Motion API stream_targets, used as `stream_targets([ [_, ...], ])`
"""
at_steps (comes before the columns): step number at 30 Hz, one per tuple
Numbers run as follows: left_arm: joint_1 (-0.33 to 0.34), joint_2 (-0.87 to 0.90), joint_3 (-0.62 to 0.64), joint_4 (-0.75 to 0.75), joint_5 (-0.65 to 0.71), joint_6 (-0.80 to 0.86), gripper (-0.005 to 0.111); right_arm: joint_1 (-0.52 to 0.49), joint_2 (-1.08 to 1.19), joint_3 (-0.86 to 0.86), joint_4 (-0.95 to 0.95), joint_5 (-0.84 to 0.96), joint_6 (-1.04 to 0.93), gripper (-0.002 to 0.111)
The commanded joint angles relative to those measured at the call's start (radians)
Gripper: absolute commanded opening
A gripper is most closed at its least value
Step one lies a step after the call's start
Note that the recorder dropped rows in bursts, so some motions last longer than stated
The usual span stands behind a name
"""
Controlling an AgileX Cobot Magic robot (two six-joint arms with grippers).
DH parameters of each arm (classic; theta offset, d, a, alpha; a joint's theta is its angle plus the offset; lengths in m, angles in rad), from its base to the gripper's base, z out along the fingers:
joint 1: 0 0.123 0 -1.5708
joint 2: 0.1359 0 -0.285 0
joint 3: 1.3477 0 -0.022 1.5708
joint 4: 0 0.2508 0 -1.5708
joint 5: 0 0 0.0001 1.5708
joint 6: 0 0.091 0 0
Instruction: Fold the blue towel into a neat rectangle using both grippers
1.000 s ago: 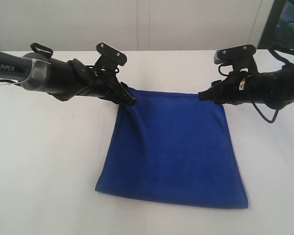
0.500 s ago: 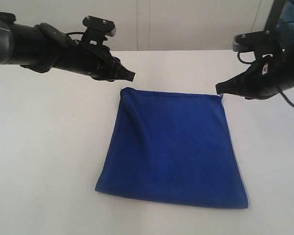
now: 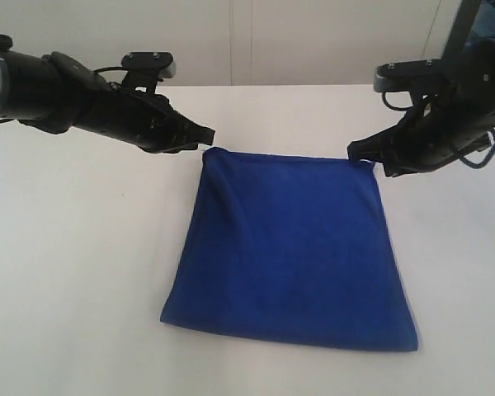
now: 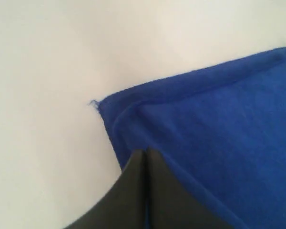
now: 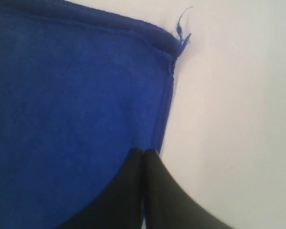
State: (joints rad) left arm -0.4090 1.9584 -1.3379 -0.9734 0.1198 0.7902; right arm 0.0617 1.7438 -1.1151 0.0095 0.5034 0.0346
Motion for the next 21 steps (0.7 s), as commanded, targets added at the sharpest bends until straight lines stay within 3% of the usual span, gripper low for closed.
stream_targets([
  [1, -0.003, 0.07, -0.071, -0.024, 0.051, -0.006, 0.0, 0.0, 0.077, -0.056, 0.021, 0.003, -0.014, 0.0],
  [12, -0.003, 0.301, -0.279, -0.024, 0.007, -0.006, 0.0, 0.0, 0.135, -0.061, 0.017, -0.1, -0.016, 0.0],
  [18, -0.003, 0.321, -0.299, -0.024, -0.002, -0.006, 0.0, 0.0, 0.135, -0.061, 0.017, -0.104, -0.016, 0.0],
  [21, -0.001, 0.293, -0.331, -0.005, 0.061, 0.015, 0.0, 0.0, 0.135, -0.061, 0.017, -0.084, -0.016, 0.0],
])
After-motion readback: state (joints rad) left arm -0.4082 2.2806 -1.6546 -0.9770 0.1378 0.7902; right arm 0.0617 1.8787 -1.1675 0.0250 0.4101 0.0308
